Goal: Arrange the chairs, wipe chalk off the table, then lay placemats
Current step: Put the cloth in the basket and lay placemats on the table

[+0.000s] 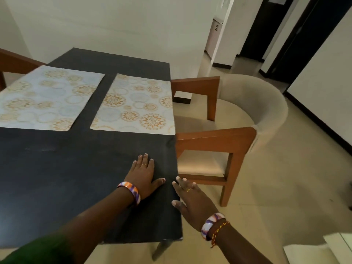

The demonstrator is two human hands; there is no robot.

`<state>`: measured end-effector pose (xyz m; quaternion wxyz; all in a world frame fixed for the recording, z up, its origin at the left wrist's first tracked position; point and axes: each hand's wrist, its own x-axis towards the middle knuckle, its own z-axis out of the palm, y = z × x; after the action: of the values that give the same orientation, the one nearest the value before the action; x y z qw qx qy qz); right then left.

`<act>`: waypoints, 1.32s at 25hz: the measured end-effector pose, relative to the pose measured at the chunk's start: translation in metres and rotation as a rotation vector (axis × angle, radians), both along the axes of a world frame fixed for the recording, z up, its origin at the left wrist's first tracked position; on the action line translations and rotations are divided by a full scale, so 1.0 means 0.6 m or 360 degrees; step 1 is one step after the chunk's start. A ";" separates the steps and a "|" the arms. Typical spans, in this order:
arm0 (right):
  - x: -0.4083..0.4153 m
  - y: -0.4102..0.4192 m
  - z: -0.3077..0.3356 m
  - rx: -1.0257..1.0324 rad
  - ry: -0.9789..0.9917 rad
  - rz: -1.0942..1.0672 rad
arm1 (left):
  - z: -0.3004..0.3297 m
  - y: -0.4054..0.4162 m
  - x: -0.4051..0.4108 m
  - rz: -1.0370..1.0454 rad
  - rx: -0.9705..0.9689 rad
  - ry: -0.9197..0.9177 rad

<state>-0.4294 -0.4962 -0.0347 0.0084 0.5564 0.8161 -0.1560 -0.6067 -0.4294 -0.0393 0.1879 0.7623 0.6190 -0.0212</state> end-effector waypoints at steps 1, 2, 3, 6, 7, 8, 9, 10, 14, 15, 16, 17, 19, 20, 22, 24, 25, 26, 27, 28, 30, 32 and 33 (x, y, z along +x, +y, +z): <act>0.024 0.004 0.000 0.0009 -0.0017 0.0020 | 0.001 0.007 0.028 -0.0001 -0.0010 0.0014; 0.046 0.011 0.001 0.0027 -0.0027 0.0039 | 0.000 0.016 0.051 -0.0003 -0.0006 0.0028; 0.066 0.022 0.001 0.0049 -0.0016 0.0049 | -0.003 0.026 0.072 -0.0003 0.0015 0.0042; 0.135 0.069 -0.002 0.0097 0.0008 0.0088 | -0.019 0.063 0.138 -0.0002 0.0069 0.0102; 0.161 0.090 -0.003 0.0110 -0.0017 0.0124 | -0.021 0.076 0.162 -0.0011 0.0056 0.0124; 0.186 0.115 -0.002 0.0136 -0.0049 0.0166 | -0.021 0.092 0.187 -0.0019 0.0031 0.0106; 0.213 0.143 -0.001 0.0165 -0.0065 0.0207 | -0.019 0.110 0.212 -0.0007 0.0016 0.0045; 0.240 0.174 0.002 0.0190 -0.0065 0.0228 | -0.015 0.129 0.239 0.0029 0.0039 -0.0036; 0.371 0.323 0.024 0.0397 -0.0118 0.0424 | 0.009 0.211 0.365 0.0054 0.0233 -0.0234; 0.403 0.355 0.036 0.0441 -0.0139 0.0450 | 0.014 0.230 0.398 0.0003 0.0208 -0.0235; 0.442 0.390 0.049 0.0424 -0.0149 0.0442 | 0.021 0.252 0.438 -0.0047 0.0163 -0.0208; 0.478 0.424 0.063 0.0368 -0.0148 0.0406 | 0.033 0.274 0.473 -0.0085 0.0118 -0.0178; 0.553 0.484 0.091 0.0300 -0.0185 0.0380 | 0.054 0.319 0.545 -0.0139 -0.0005 -0.0222; 0.588 0.508 0.105 0.0358 -0.0192 0.0419 | 0.063 0.338 0.582 -0.0166 -0.0112 -0.0312; 0.665 0.566 0.127 0.0494 -0.0133 0.0485 | 0.081 0.375 0.666 -0.0191 -0.0308 -0.0528; 0.738 0.629 0.135 0.0580 -0.0024 0.0546 | 0.098 0.410 0.749 -0.0107 -0.0285 -0.0664; 0.770 0.660 0.134 0.0602 0.0072 0.0604 | 0.108 0.426 0.789 -0.0034 -0.0228 -0.0674; 0.798 0.691 0.131 0.0619 0.0176 0.0692 | 0.120 0.441 0.834 0.0084 -0.0166 -0.0649; 0.816 0.718 0.128 0.0649 0.0248 0.0793 | 0.135 0.457 0.874 0.0208 -0.0087 -0.0596; 0.827 0.741 0.123 0.0687 0.0298 0.0892 | 0.147 0.472 0.908 0.0313 -0.0016 -0.0509; 0.835 0.776 0.120 0.0732 0.0380 0.1087 | 0.161 0.502 0.963 0.0538 0.0055 -0.0365; 0.837 0.804 0.131 0.0677 0.0394 0.1280 | 0.162 0.525 0.990 0.0854 -0.0025 -0.0347; 0.834 0.817 0.136 0.0628 0.0370 0.1355 | 0.163 0.531 0.993 0.0997 -0.0092 -0.0361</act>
<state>0.0710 -0.0060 0.0468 -0.1254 0.1428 0.9809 -0.0420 -0.0108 -0.1111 0.0583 0.2744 0.5269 0.7975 0.1050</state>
